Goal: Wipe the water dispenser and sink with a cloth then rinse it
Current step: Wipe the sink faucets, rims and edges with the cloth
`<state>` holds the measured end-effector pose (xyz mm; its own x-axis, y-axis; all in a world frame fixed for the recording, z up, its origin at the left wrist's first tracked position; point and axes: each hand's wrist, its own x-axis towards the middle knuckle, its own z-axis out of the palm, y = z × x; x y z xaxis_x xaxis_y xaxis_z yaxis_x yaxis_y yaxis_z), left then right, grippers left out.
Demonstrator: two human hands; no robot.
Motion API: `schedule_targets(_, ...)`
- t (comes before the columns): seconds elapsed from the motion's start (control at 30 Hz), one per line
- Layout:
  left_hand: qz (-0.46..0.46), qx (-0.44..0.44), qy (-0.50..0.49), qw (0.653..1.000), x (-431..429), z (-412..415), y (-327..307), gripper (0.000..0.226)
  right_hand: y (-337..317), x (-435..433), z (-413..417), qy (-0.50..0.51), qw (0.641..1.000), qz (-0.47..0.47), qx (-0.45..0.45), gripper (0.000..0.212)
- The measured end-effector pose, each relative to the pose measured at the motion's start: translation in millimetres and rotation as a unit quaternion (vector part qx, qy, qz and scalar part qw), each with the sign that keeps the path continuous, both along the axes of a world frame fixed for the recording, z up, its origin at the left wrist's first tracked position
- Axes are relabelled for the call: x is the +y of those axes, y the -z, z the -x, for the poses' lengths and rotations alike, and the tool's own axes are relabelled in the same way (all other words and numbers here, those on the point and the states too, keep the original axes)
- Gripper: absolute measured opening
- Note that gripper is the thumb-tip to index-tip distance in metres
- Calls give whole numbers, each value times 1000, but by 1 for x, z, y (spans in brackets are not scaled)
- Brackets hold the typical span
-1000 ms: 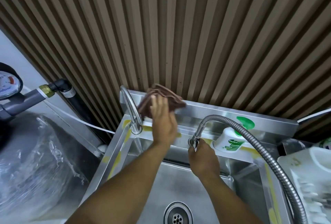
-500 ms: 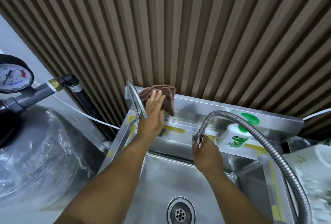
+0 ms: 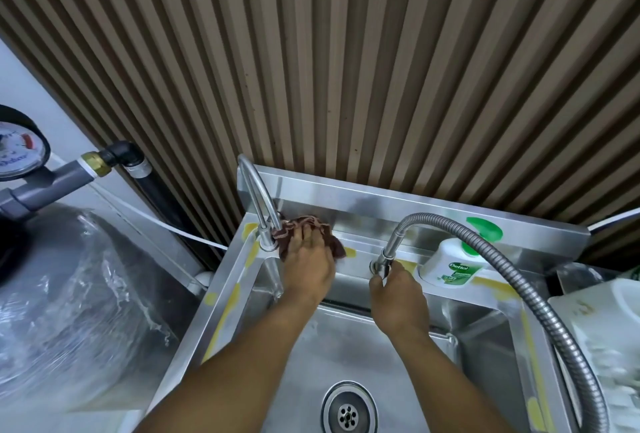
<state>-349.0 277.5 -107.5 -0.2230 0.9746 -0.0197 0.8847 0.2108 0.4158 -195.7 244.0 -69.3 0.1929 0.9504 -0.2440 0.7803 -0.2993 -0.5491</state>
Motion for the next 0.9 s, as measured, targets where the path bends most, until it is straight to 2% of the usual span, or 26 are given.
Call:
schedule_targets(0.07, 3, 8, 25, 1000, 0, -16, 0, 52, 0, 1, 0, -1, 1000, 2, -6, 21)
schedule_targets(0.2, 7, 11, 172, 985, -6, -34, 0, 52, 3, 2, 2, 4, 1000, -2, 1, 20)
schedule_targets(0.27, 2, 14, 216, 976, -6, -22, 2, 61, 2, 1, 1, 5, 1000, -2, 1, 21)
schedule_targets(0.3, -3, 25, 222, 975, -6, -12, 3, 65, 2, 1, 1, 3, 1000, -2, 0, 21)
schedule_targets(0.37, 11, 51, 196, 979, -6, 13, 1, 57, 1, 1, 0, -2, 1000, -1, -2, 23)
schedule_targets(0.47, 38, 72, 111, 991, -9, 40, 1, 60, 2, 0, 0, 2, 1000, -3, 3, 23)
schedule_targets(0.6, 47, 114, 68, 990, -17, 32, 2, 59, 3, 0, 1, 7, 1000, -7, 14, 23)
schedule_targets(0.9, 26, 82, 191, 978, -20, -24, 16, 64, 3, 0, 2, 17, 999, -16, 24, 19)
